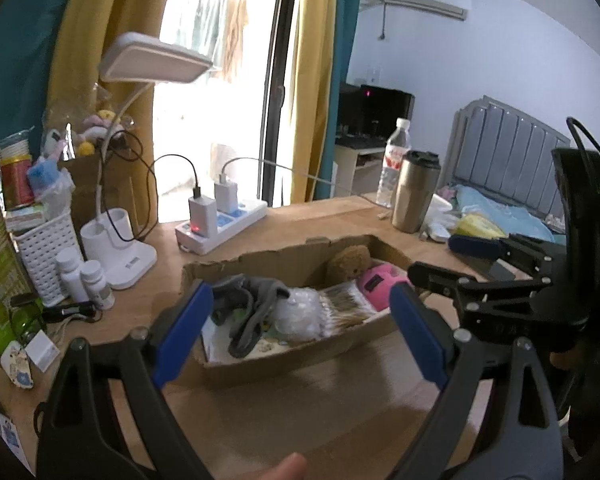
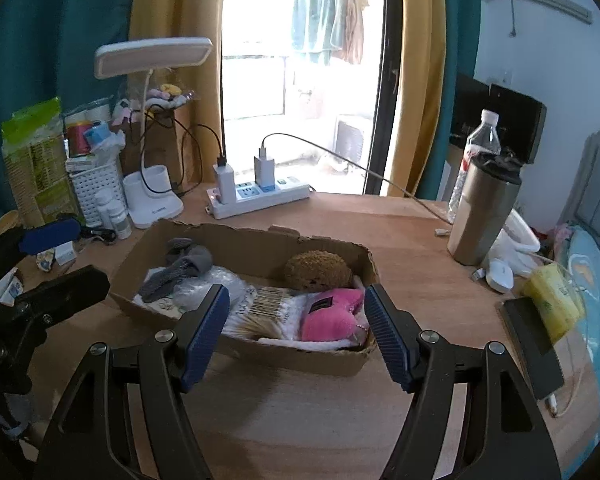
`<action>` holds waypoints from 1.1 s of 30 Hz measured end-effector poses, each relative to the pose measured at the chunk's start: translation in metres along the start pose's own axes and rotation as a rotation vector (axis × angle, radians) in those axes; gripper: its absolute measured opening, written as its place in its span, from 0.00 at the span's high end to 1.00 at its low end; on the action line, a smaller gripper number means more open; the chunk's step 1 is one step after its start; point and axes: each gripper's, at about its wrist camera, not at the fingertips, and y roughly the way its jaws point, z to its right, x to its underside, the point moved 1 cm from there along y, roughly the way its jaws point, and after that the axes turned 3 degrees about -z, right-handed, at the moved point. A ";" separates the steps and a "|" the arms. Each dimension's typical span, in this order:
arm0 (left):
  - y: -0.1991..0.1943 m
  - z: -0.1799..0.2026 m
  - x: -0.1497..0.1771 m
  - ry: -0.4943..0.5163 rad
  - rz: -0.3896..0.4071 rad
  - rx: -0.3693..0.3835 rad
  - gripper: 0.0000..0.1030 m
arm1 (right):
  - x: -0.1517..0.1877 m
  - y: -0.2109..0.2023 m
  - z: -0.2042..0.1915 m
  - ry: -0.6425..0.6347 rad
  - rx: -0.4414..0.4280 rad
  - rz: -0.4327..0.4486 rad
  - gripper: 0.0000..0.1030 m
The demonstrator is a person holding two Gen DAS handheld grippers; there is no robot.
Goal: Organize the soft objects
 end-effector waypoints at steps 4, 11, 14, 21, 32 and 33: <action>-0.018 0.007 0.004 0.018 0.023 0.014 0.11 | 0.002 -0.016 -0.009 -0.005 0.006 0.025 0.29; -0.047 0.014 0.008 0.038 0.065 0.017 0.11 | 0.006 -0.044 -0.024 -0.015 0.026 0.067 0.29; -0.060 0.015 0.012 0.042 0.086 0.011 0.08 | 0.009 -0.058 -0.030 -0.018 0.036 0.087 0.29; -0.097 0.017 0.018 0.066 0.140 -0.032 0.03 | 0.015 -0.095 -0.042 0.003 0.098 0.148 0.29; -0.139 0.021 0.018 0.057 0.266 -0.087 0.01 | 0.031 -0.142 -0.071 -0.013 0.113 0.249 0.29; -0.142 0.020 0.017 0.048 0.280 -0.093 0.01 | 0.032 -0.146 -0.072 -0.018 0.117 0.256 0.29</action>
